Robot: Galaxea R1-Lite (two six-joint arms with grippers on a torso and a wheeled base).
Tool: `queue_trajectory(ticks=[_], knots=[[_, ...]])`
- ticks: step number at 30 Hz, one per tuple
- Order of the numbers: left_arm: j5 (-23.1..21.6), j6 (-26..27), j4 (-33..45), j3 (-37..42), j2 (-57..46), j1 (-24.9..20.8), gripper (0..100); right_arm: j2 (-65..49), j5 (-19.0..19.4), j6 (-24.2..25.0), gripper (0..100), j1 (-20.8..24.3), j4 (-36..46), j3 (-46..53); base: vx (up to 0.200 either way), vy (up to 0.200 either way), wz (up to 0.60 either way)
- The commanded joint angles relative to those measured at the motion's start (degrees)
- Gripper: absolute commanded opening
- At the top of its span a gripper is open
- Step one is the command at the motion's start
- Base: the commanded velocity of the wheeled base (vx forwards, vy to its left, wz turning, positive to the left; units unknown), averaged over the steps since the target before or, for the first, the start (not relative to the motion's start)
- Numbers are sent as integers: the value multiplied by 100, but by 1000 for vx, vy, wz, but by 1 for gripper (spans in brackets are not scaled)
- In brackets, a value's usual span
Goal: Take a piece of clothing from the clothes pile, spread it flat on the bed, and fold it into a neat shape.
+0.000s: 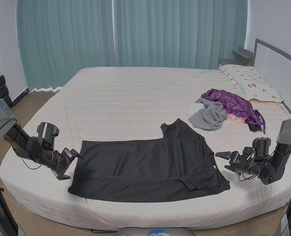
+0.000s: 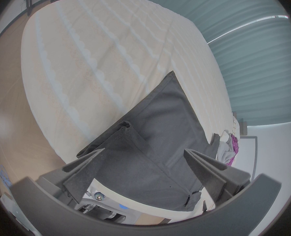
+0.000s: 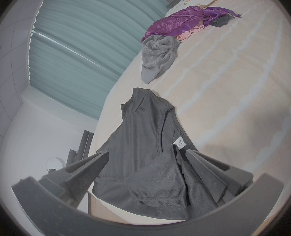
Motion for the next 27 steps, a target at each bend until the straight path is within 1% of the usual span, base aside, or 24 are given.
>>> queue_trajectory(ticks=[1, 4, 9, 11, 15, 27], knots=[[-17, -81, -68, 96, -137, 39, 100, 121, 76, 62, 100, -78, -72, -6, 0, 0, 0], [-52, -98, -94, 105, -119, 48, 100, 191, 138, 124, 100, -122, -89, 3, 0, 0, 0], [-61, -169, -401, 228, -111, 57, 100, 253, 190, 150, 100, -114, -107, 20, 0, 0, 0], [-70, -169, -568, 307, -111, 66, 100, 262, 199, 150, 100, -114, -133, 29, 200, 0, 0], [-61, -160, -648, 377, -137, 57, 100, 253, 199, 150, 100, -114, -133, 38, 200, 0, 0], [-44, -90, -648, 421, -128, 48, 100, 262, 199, 150, 100, -78, -133, 38, 0, 0, 0]])
